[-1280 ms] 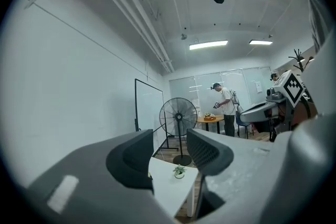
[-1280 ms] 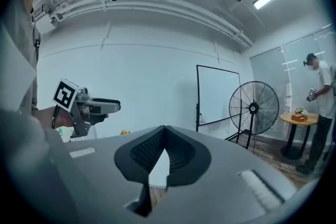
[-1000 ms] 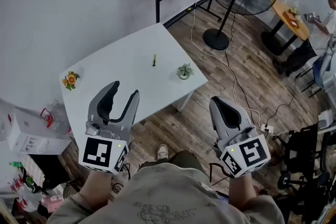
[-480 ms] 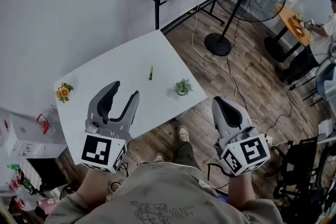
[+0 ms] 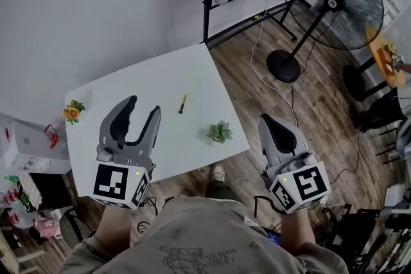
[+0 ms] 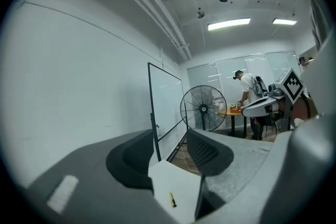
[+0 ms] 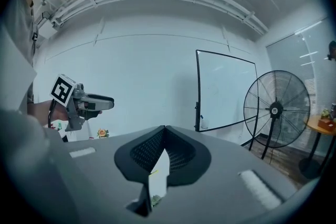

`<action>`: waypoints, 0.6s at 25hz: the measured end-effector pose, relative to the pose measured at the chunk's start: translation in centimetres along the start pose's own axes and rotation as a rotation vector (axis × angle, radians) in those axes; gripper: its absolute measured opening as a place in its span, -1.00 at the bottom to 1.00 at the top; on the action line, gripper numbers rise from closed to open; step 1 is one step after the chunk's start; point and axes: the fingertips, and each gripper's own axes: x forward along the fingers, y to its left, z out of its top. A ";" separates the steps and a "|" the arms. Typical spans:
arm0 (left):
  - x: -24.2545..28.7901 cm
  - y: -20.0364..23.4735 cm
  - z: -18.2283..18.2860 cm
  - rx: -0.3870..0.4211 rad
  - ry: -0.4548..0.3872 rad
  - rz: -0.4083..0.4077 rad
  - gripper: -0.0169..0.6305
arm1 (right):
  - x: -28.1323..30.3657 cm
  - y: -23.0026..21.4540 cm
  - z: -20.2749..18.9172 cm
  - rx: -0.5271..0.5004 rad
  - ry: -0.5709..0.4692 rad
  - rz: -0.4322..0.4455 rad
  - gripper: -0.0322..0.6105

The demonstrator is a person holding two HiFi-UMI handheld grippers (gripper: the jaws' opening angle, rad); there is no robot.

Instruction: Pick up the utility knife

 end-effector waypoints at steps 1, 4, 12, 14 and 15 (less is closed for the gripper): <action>0.8 0.0 0.0 -0.002 0.007 0.022 -0.34 | 0.7 -1.0 0.1 -0.003 0.003 0.018 -0.81; 2.4 0.2 0.1 -0.014 0.025 0.093 -0.34 | 3.0 -3.4 0.3 -0.012 0.009 0.083 -0.81; 3.2 0.0 -0.5 -0.038 0.063 0.215 -0.34 | 7.2 -4.9 0.3 -0.036 0.019 0.231 -0.81; 3.0 0.0 -0.8 -0.048 0.076 0.232 -0.34 | 7.8 -4.8 0.2 -0.036 0.023 0.256 -0.81; 2.9 0.0 -0.9 -0.052 0.081 0.237 -0.34 | 8.0 -4.7 0.2 -0.036 0.024 0.266 -0.81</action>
